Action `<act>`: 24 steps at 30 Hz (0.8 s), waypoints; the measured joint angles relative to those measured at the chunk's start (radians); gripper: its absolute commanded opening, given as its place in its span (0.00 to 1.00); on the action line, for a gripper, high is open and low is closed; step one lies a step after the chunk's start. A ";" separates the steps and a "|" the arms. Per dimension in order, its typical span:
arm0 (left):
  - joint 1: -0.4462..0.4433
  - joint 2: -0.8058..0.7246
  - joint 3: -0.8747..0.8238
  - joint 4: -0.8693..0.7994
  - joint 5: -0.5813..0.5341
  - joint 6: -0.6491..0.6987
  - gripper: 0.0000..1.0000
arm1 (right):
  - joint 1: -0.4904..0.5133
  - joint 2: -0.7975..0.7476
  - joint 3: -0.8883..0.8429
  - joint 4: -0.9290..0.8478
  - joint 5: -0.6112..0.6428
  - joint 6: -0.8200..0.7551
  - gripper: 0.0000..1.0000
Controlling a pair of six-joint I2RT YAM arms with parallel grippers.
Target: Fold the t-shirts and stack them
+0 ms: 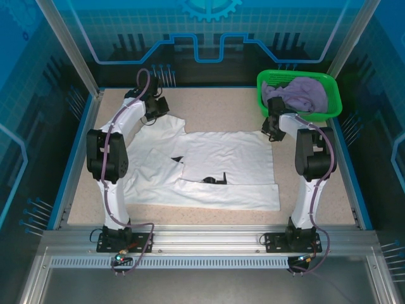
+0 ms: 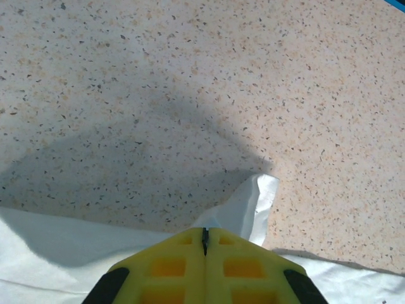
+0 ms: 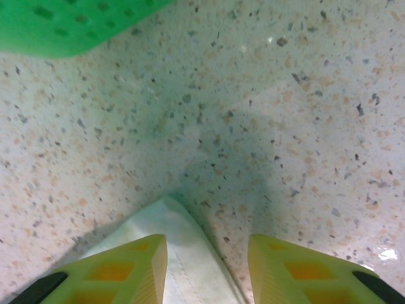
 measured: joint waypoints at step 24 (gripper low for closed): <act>-0.008 -0.059 -0.064 0.020 0.002 0.005 0.00 | 0.029 0.051 0.064 0.031 0.067 0.141 0.34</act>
